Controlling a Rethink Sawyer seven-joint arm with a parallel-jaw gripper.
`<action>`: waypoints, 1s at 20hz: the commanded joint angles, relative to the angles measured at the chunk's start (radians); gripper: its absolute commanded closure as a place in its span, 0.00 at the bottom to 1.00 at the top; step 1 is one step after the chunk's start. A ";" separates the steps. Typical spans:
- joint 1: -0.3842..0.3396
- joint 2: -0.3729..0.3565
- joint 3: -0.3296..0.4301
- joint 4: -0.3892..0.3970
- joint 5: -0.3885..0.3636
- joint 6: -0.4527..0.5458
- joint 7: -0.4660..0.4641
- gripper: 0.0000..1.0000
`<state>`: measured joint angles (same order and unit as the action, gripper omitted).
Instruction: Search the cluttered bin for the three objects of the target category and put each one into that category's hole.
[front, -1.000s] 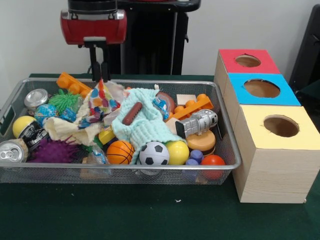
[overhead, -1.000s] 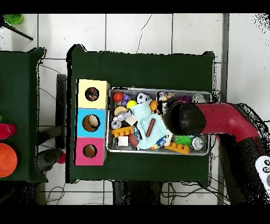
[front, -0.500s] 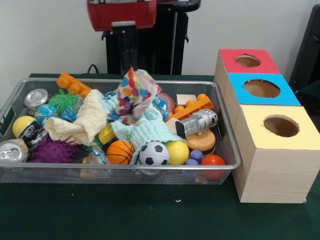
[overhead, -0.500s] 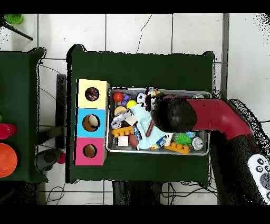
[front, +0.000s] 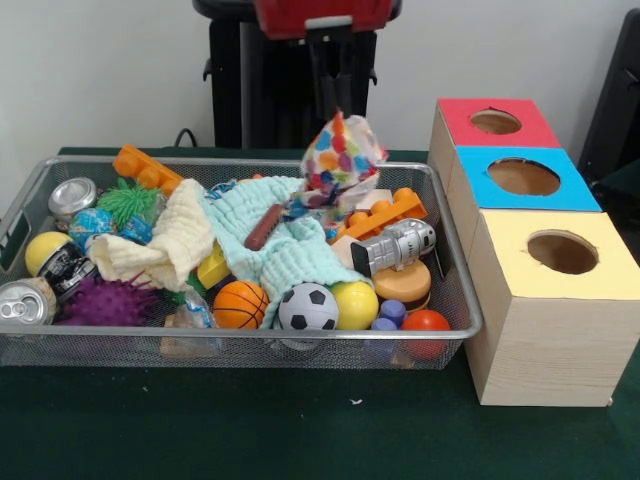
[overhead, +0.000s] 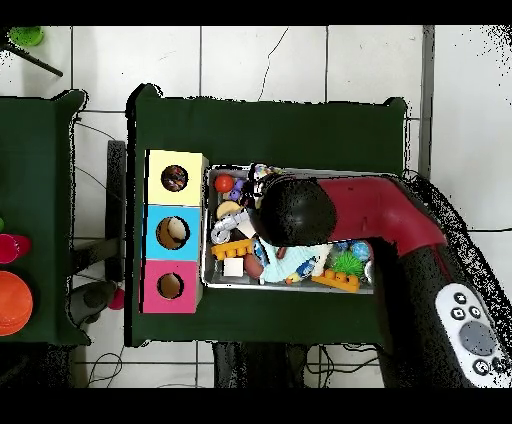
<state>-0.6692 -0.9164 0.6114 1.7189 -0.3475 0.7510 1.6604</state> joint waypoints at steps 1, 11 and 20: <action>0.065 -0.012 -0.022 -0.006 0.050 0.130 0.069 1.00; 0.165 -0.011 -0.077 -0.016 0.083 0.102 0.138 1.00; 0.224 0.029 -0.139 -0.009 0.060 0.022 0.167 1.00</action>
<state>-0.4564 -0.9365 0.5589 1.7142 -0.2793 0.7614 1.6604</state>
